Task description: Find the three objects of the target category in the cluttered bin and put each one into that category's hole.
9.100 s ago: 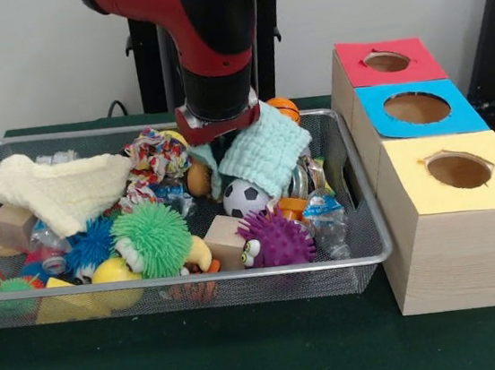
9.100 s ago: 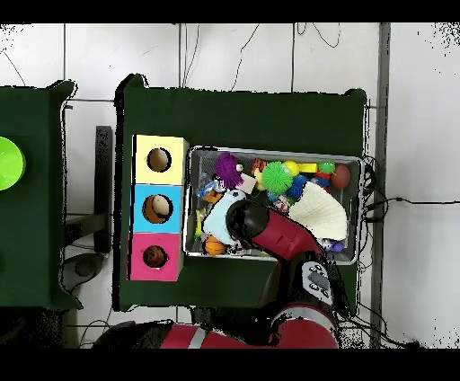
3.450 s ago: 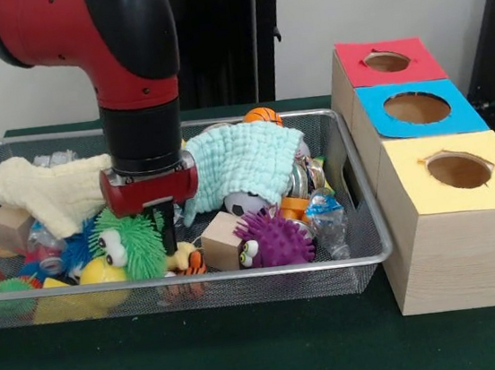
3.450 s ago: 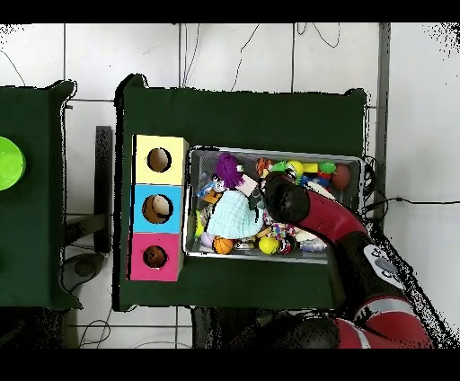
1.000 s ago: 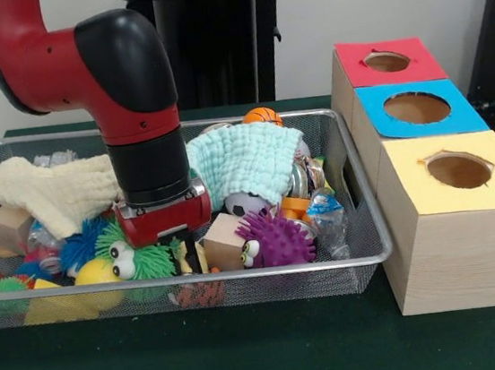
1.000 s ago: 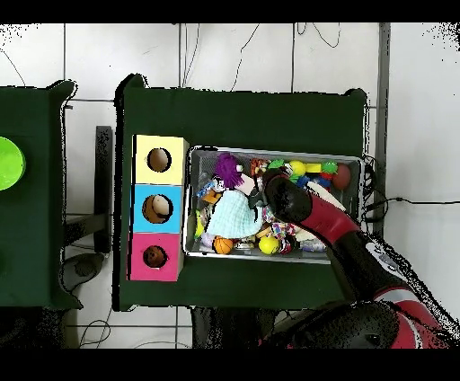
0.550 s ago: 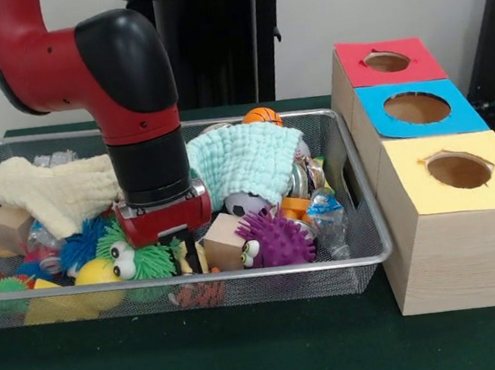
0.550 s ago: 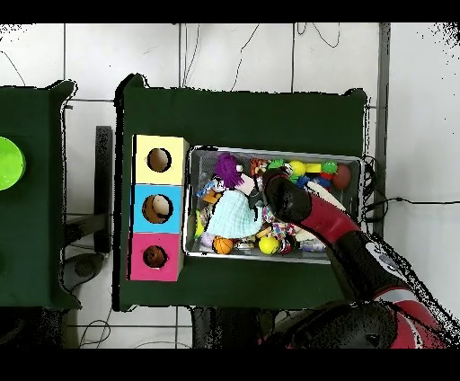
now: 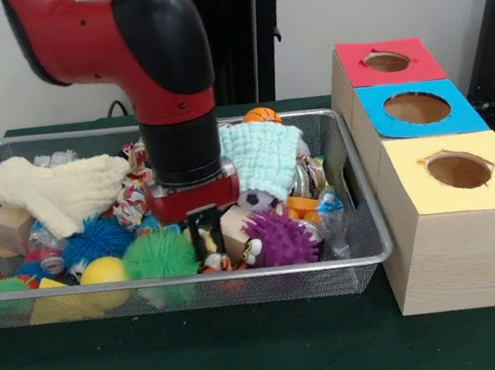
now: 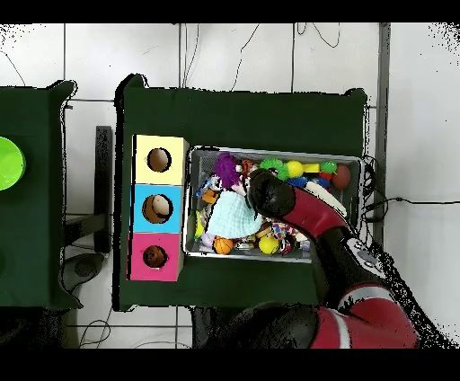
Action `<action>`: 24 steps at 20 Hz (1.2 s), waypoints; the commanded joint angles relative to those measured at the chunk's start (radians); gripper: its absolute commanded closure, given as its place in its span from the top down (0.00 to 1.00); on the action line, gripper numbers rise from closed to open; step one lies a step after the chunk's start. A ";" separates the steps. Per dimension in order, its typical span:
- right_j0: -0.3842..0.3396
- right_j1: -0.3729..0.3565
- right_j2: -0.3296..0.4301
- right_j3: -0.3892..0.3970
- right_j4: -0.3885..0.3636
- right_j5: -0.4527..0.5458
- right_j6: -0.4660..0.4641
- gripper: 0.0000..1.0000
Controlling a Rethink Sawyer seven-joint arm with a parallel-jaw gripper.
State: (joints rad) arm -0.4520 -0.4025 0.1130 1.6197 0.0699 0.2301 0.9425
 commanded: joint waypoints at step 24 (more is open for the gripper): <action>0.343 -0.211 -0.367 -0.135 0.077 0.679 0.474 0.00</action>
State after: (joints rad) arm -0.1627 -0.5649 -0.1802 1.5408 0.1174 0.7020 1.0449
